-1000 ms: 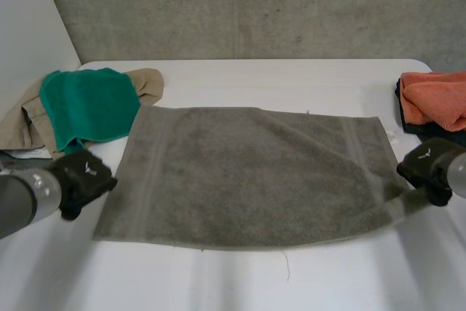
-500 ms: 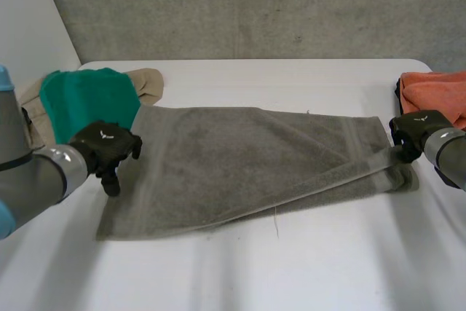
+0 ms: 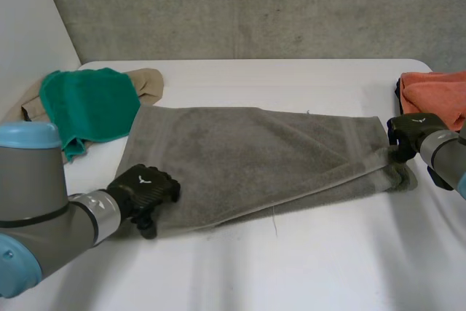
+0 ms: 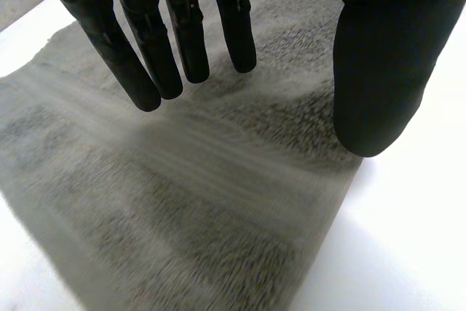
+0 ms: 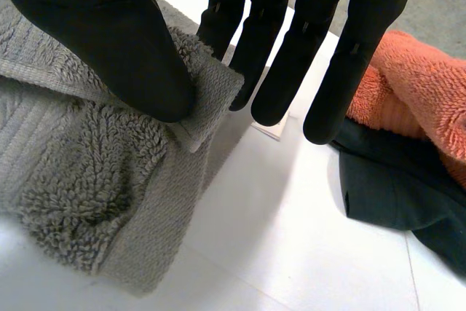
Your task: Fold the laundry.
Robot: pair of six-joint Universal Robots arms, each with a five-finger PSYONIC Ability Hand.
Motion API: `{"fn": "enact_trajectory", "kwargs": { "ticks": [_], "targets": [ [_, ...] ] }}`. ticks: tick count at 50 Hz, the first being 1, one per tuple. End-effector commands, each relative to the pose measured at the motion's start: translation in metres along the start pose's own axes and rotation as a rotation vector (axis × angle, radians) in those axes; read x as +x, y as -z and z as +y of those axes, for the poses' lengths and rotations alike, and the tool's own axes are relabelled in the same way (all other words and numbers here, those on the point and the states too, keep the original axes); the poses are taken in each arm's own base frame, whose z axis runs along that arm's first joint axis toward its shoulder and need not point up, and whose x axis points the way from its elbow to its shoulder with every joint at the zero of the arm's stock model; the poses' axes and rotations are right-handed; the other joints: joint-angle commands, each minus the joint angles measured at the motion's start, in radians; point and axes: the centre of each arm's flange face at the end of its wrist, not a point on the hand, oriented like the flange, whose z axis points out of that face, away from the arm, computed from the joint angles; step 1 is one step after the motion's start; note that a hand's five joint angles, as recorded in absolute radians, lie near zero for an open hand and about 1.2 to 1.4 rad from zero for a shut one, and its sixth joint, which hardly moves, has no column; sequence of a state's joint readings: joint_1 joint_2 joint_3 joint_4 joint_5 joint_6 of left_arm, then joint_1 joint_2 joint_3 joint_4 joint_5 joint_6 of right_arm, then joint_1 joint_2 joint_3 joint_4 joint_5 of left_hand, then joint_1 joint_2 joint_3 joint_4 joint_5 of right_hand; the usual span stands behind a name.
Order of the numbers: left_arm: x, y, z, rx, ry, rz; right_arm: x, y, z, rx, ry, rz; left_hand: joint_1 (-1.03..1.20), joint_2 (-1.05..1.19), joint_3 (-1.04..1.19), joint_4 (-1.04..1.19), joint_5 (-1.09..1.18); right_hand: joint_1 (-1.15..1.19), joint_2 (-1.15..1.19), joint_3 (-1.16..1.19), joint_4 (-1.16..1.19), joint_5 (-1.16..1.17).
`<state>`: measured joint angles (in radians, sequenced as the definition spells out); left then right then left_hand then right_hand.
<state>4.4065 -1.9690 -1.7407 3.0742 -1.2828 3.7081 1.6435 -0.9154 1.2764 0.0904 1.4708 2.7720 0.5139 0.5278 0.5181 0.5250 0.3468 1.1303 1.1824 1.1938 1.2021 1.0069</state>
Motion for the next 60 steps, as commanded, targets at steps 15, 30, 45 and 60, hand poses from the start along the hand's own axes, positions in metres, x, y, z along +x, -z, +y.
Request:
{"fn": "enact_trajectory", "kwargs": {
  "ticks": [15, 30, 45, 60],
  "targets": [
    [0.034, -0.022, -0.007, 0.061, -0.06, -0.048, 0.007, -0.002, 0.0, 0.003, -0.001, 0.017, 0.184, 0.17, 0.18, 0.173, 0.176, 0.266, 0.214, 0.202, 0.194, 0.215],
    [0.007, -0.028, -0.016, 0.115, -0.114, -0.283, 0.008, 0.0, -0.001, 0.004, -0.003, 0.014, 0.398, 0.384, 0.394, 0.387, 0.391, 0.266, 0.214, 0.202, 0.194, 0.215],
    [-0.015, -0.036, 0.013, 0.013, -0.209, -0.286, 0.007, 0.015, -0.008, 0.022, 0.052, 0.005, 0.392, 0.379, 0.388, 0.381, 0.385, 0.266, 0.214, 0.202, 0.194, 0.215],
    [-0.03, -0.018, 0.027, -0.05, -0.151, -0.245, 0.008, 0.017, -0.007, 0.023, 0.098, 0.011, 0.536, 0.522, 0.532, 0.525, 0.528, 0.266, 0.214, 0.202, 0.194, 0.215]
  ]
}}
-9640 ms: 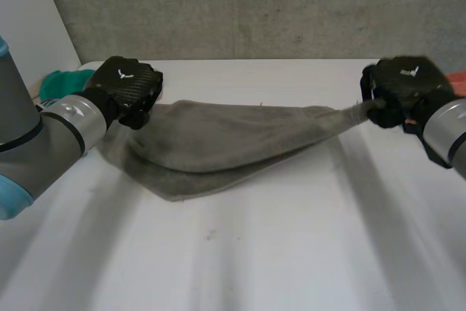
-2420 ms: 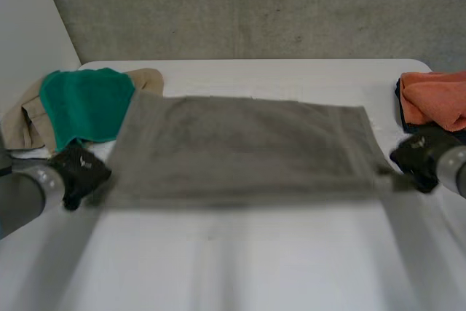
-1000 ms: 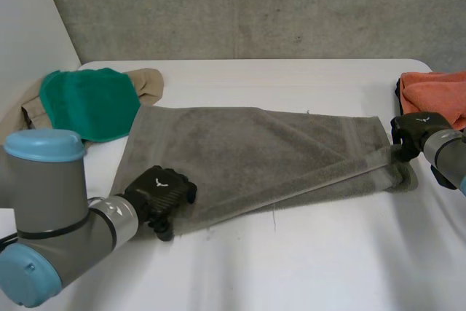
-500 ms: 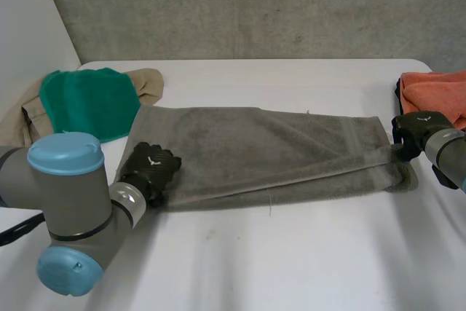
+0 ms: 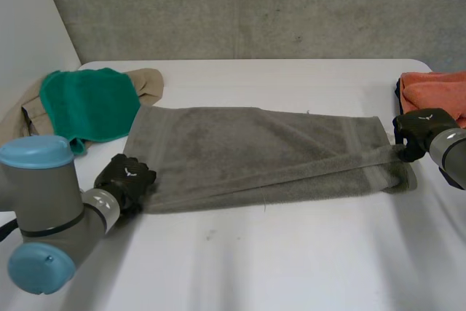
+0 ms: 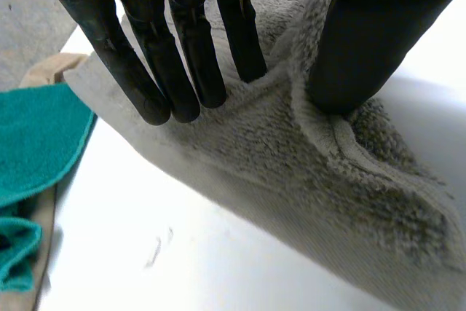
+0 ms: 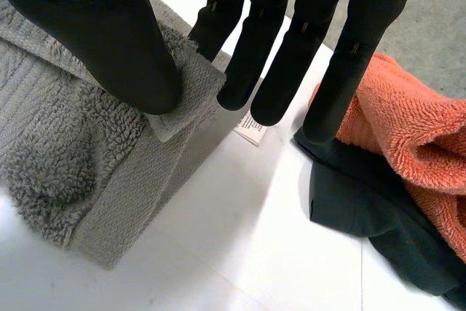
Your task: Fold the laundry.
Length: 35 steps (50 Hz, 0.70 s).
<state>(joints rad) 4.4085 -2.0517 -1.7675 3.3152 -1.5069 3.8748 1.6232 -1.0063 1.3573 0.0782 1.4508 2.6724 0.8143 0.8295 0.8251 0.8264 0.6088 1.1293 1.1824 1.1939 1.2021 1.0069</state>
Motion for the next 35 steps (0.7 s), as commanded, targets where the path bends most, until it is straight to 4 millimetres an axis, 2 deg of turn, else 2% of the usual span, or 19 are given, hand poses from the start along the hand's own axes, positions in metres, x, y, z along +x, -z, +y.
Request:
{"fn": "enact_trajectory", "kwargs": {
  "ticks": [1, 5, 7, 14, 18, 22, 26, 32, 35],
  "targets": [
    [-0.011, 0.007, 0.008, -0.022, 0.038, 0.016, 0.001, -0.001, 0.0, 0.002, 0.004, 0.003, 0.256, 0.241, 0.245, 0.244, 0.287, 0.267, 0.214, 0.202, 0.194, 0.215],
    [-0.016, 0.007, 0.013, -0.028, 0.053, 0.024, -0.001, -0.001, 0.0, 0.003, 0.008, 0.001, 0.373, 0.358, 0.363, 0.361, 0.404, 0.267, 0.214, 0.202, 0.194, 0.215],
    [-0.018, 0.007, 0.016, -0.035, 0.064, 0.031, -0.002, 0.0, -0.001, 0.004, 0.009, 0.0, 0.581, 0.566, 0.57, 0.569, 0.612, 0.267, 0.214, 0.202, 0.194, 0.215],
    [-0.019, 0.015, 0.015, -0.051, 0.078, 0.081, -0.003, 0.004, -0.003, -0.001, 0.015, -0.004, 0.582, 0.567, 0.571, 0.57, 0.613, 0.267, 0.214, 0.202, 0.194, 0.215],
    [-0.021, 0.032, 0.005, -0.048, 0.089, 0.129, 0.002, 0.02, -0.011, -0.016, 0.07, -0.01, 0.582, 0.567, 0.571, 0.57, 0.613, 0.267, 0.214, 0.202, 0.194, 0.215],
    [-0.034, 0.05, -0.007, -0.027, 0.112, 0.137, 0.011, 0.037, -0.017, -0.028, 0.148, -0.006, 0.582, 0.567, 0.571, 0.57, 0.613, 0.267, 0.214, 0.202, 0.194, 0.215],
    [-0.046, 0.058, -0.014, 0.005, 0.124, 0.112, 0.015, 0.048, -0.025, 0.002, 0.195, -0.007, 0.582, 0.567, 0.571, 0.57, 0.613, 0.267, 0.214, 0.202, 0.194, 0.215],
    [-0.05, 0.055, -0.016, 0.029, 0.121, 0.112, 0.011, 0.052, -0.026, 0.021, 0.18, -0.035, 0.571, 0.555, 0.56, 0.559, 0.602, 0.267, 0.214, 0.202, 0.194, 0.215],
    [-0.047, 0.051, -0.01, 0.006, 0.132, 0.136, 0.008, 0.049, -0.021, 0.004, 0.167, -0.046, 0.509, 0.494, 0.498, 0.497, 0.54, 0.267, 0.214, 0.202, 0.194, 0.215]
  ]
}}
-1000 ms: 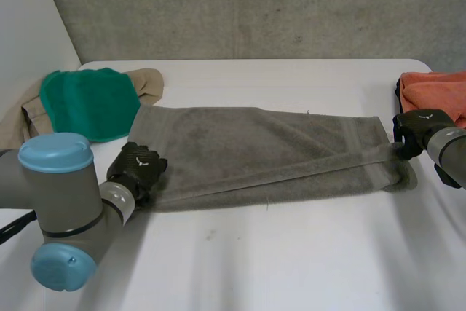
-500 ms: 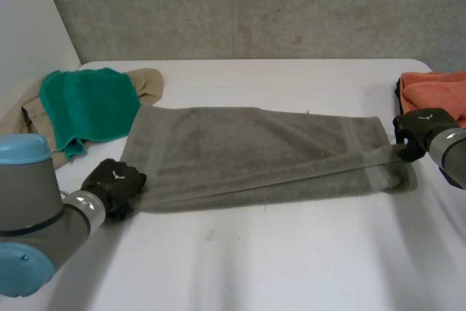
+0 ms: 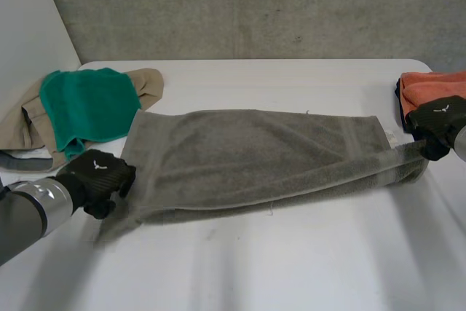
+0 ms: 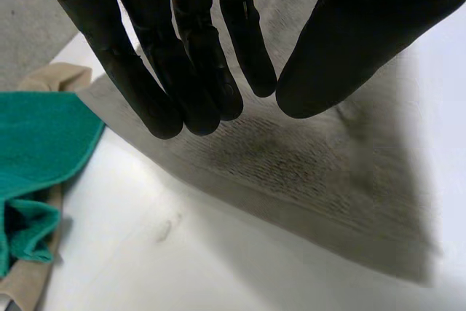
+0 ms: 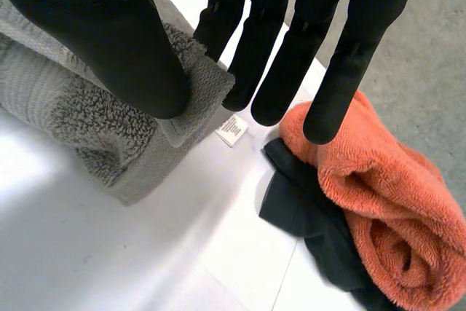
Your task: Fold the laundry.
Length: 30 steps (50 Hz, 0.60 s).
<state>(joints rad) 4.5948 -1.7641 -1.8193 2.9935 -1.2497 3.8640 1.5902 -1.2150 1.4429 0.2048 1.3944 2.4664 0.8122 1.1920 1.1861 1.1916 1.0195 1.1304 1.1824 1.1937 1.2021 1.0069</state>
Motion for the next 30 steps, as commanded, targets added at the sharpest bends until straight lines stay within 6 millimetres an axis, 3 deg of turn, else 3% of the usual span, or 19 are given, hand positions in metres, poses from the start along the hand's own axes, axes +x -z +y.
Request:
{"fn": "enact_trajectory", "kwargs": {
  "ticks": [1, 11, 19, 30],
  "targets": [
    [0.0, -0.008, 0.007, -0.019, 0.015, 0.024, -0.007, -0.004, 0.006, -0.013, -0.028, -0.028, 0.508, 0.128, 0.134, 0.129, 0.126, 0.266, 0.214, 0.203, 0.194, 0.215],
    [0.008, -0.009, 0.021, -0.081, 0.07, 0.094, -0.008, -0.011, 0.009, -0.01, -0.042, -0.022, 0.051, -0.329, -0.323, -0.328, -0.331, 0.266, 0.214, 0.203, 0.194, 0.215],
    [0.009, 0.002, 0.019, -0.063, 0.107, 0.098, -0.011, -0.028, 0.006, 0.034, -0.106, -0.002, -0.243, -0.623, -0.617, -0.622, -0.625, 0.266, 0.214, 0.203, 0.194, 0.215],
    [0.018, 0.01, 0.023, -0.075, 0.118, 0.118, -0.022, -0.047, 0.006, 0.038, -0.214, 0.035, -0.185, -0.565, -0.559, -0.565, -0.567, 0.266, 0.214, 0.203, 0.194, 0.215]
  ]
}}
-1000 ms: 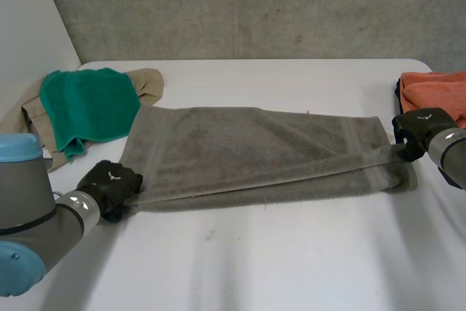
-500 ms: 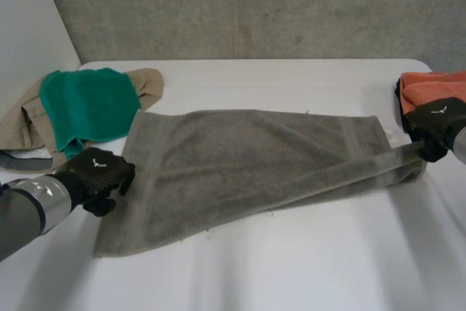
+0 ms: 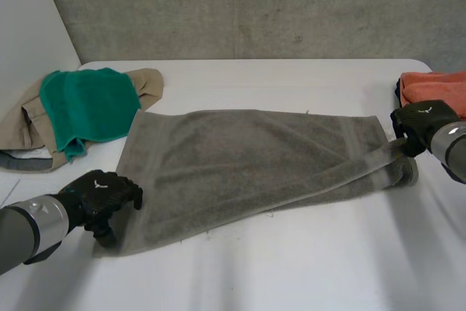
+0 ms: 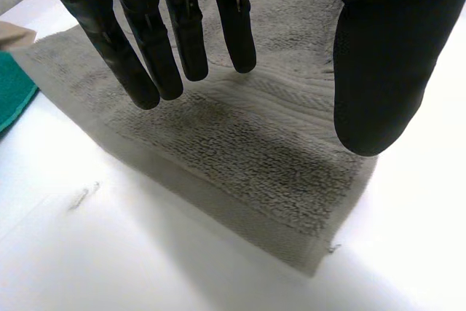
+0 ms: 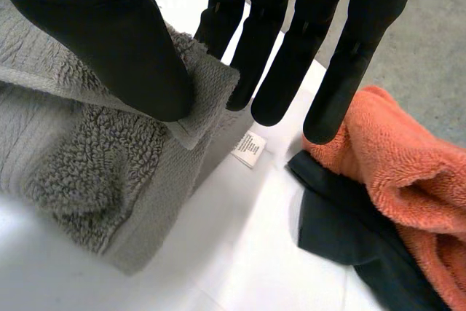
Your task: Fold the laundry.
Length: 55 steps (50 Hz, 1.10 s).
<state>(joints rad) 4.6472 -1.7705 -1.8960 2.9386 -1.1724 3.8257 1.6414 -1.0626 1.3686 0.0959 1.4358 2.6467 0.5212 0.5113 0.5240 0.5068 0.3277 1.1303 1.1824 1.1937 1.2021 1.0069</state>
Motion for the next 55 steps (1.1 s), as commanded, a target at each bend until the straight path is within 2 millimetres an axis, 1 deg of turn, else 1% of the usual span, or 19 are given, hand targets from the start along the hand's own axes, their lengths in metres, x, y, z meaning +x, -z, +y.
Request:
{"fn": "enact_trajectory", "kwargs": {
  "ticks": [1, 8, 12, 19, 24, 32, 41, 48, 55],
  "targets": [
    [0.007, 0.002, 0.005, -0.012, 0.001, 0.016, -0.005, -0.01, 0.0, 0.017, -0.065, 0.026, 0.138, 0.148, 0.135, 0.153, 0.157, 0.266, 0.214, 0.203, 0.194, 0.215],
    [0.013, 0.001, 0.011, -0.023, -0.012, 0.033, -0.009, -0.014, -0.003, 0.042, -0.075, 0.028, 0.264, 0.274, 0.262, 0.279, 0.283, 0.266, 0.214, 0.203, 0.194, 0.215],
    [0.016, -0.001, 0.013, -0.019, -0.038, 0.029, -0.008, -0.015, -0.004, 0.045, -0.074, 0.03, 0.265, 0.275, 0.262, 0.279, 0.284, 0.266, 0.214, 0.203, 0.194, 0.215],
    [0.02, -0.005, 0.015, -0.002, -0.064, 0.022, -0.009, -0.016, -0.004, 0.047, -0.073, 0.028, 0.235, 0.245, 0.233, 0.25, 0.254, 0.266, 0.214, 0.203, 0.194, 0.215],
    [0.027, -0.009, 0.014, 0.014, -0.087, 0.033, -0.01, -0.016, -0.003, 0.044, -0.071, 0.024, 0.159, 0.169, 0.156, 0.174, 0.178, 0.266, 0.214, 0.203, 0.194, 0.215],
    [0.031, -0.016, 0.01, 0.048, -0.117, 0.03, -0.011, -0.016, -0.003, 0.044, -0.071, 0.023, 0.077, 0.087, 0.074, 0.091, 0.096, 0.266, 0.214, 0.203, 0.194, 0.215],
    [0.036, -0.025, 0.007, 0.059, -0.146, 0.023, -0.01, -0.016, -0.002, 0.04, -0.073, 0.022, 0.074, 0.084, 0.071, 0.088, 0.093, 0.266, 0.214, 0.203, 0.194, 0.215],
    [0.034, -0.034, 0.002, 0.084, -0.187, -0.039, -0.011, -0.016, -0.001, 0.038, -0.073, 0.02, 0.086, 0.095, 0.083, 0.1, 0.105, 0.266, 0.214, 0.203, 0.194, 0.215],
    [0.034, -0.04, 0.004, 0.077, -0.215, -0.078, -0.011, -0.017, 0.0, 0.036, -0.073, 0.019, 0.086, 0.096, 0.083, 0.1, 0.105, 0.266, 0.214, 0.203, 0.194, 0.215]
  ]
}}
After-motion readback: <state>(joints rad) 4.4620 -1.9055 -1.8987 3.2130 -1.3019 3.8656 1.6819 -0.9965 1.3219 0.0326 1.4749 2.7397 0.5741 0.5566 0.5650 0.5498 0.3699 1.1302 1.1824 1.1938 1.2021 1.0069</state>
